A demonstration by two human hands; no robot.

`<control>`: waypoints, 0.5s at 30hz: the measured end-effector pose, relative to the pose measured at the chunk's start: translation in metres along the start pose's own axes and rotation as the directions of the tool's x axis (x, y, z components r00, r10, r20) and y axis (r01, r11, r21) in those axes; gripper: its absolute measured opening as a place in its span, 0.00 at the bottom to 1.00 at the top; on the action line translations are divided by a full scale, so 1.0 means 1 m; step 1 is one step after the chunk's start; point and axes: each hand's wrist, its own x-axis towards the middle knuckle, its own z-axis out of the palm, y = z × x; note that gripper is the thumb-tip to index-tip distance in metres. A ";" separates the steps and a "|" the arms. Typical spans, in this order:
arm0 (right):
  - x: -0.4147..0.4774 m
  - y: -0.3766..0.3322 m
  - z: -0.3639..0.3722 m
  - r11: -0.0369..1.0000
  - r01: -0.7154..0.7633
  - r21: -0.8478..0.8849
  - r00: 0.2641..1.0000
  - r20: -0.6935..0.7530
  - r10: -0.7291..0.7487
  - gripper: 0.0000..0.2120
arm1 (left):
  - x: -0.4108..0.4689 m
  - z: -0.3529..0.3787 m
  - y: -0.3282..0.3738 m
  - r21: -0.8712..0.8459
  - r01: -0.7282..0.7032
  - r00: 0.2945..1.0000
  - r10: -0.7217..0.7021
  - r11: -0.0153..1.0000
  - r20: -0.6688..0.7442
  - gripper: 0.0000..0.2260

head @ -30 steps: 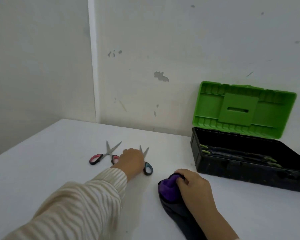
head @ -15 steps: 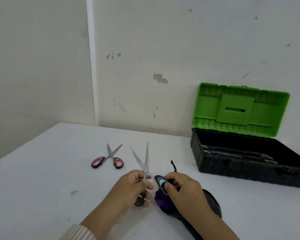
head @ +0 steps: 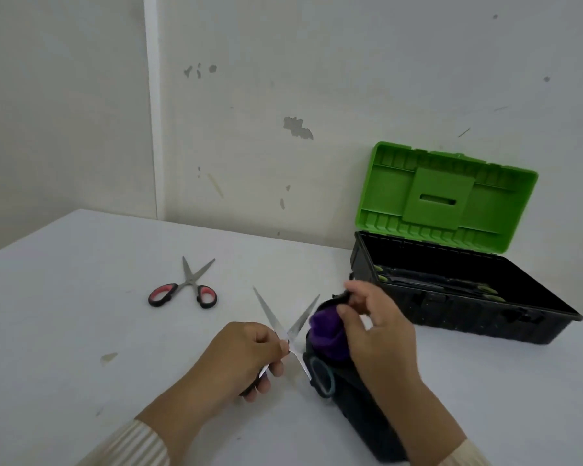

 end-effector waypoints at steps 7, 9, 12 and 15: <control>-0.007 -0.004 0.030 0.976 0.186 -0.117 0.963 0.220 -0.157 0.07 | -0.007 0.016 0.002 0.076 -0.082 0.996 0.084 0.994 -0.016 0.11; -0.007 -0.001 0.028 0.990 0.123 -0.074 0.969 0.224 -0.104 0.09 | -0.007 0.017 0.001 0.081 -0.094 0.995 0.095 0.992 -0.018 0.11; -0.018 -0.009 0.028 0.989 0.148 0.023 0.938 0.315 -0.148 0.16 | -0.006 0.015 0.000 0.077 -0.087 0.994 0.092 0.993 -0.053 0.11; -0.017 -0.008 0.026 0.989 0.146 0.022 0.914 0.381 -0.144 0.17 | -0.006 0.013 0.000 0.061 -0.098 0.993 0.102 0.993 -0.059 0.11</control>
